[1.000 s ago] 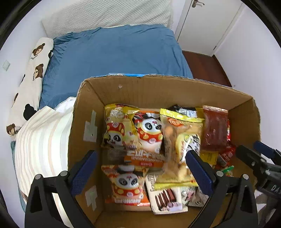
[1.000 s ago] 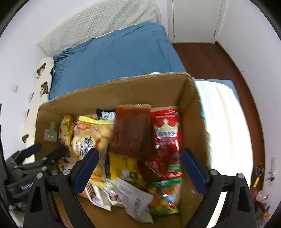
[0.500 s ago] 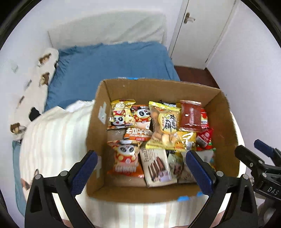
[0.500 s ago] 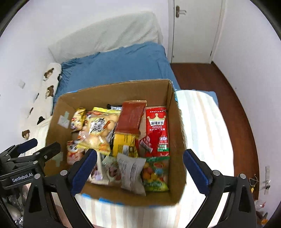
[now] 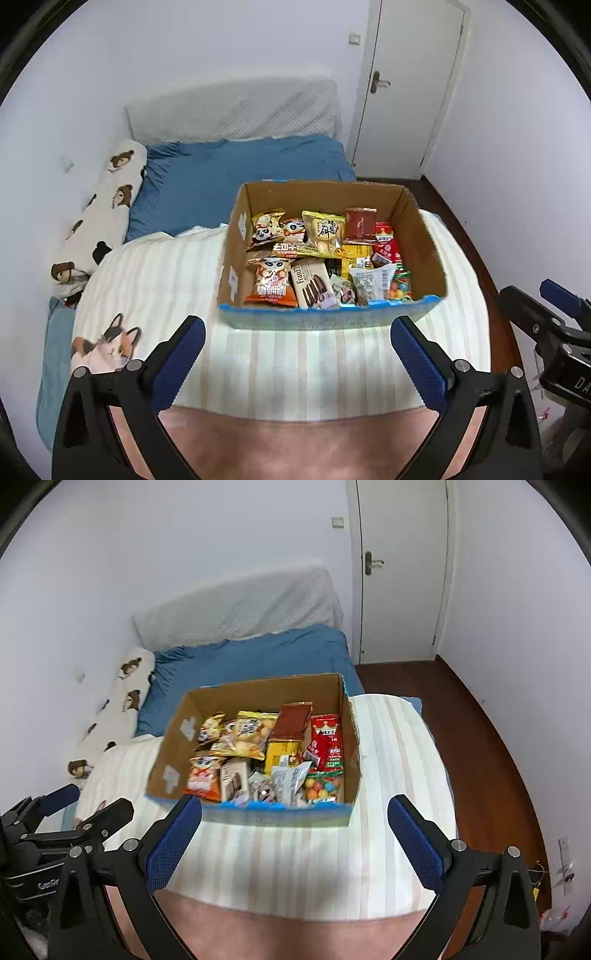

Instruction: Organize snacks

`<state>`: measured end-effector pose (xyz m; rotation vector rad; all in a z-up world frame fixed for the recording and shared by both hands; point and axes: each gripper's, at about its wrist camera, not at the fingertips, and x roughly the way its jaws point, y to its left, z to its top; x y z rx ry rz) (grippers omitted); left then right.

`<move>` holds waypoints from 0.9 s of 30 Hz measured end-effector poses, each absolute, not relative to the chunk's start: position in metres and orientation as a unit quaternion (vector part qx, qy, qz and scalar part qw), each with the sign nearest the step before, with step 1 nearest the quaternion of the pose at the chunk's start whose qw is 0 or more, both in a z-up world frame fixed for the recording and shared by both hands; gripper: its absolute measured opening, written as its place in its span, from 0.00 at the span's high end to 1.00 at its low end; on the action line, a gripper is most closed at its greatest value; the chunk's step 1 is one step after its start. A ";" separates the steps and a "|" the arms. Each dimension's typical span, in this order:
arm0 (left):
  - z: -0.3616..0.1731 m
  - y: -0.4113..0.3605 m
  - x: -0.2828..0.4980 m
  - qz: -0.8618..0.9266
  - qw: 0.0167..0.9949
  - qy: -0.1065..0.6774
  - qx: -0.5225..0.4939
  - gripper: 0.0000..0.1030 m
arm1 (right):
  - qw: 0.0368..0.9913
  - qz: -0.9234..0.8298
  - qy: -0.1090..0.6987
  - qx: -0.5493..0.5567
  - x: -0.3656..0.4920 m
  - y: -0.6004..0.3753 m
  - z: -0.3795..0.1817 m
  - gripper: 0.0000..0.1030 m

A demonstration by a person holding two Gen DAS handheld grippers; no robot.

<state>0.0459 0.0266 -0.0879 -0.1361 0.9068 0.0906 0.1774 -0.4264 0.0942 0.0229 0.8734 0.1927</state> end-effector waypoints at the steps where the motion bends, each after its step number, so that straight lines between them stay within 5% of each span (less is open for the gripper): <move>1: -0.083 0.025 0.037 0.045 0.898 0.433 -0.066 0.00 | 0.903 0.095 0.418 0.012 0.168 -0.428 0.099 0.00; 27: -0.033 0.011 -0.075 0.055 0.924 0.373 -0.056 0.00 | 0.930 0.093 0.356 0.002 0.043 -0.445 0.162 0.00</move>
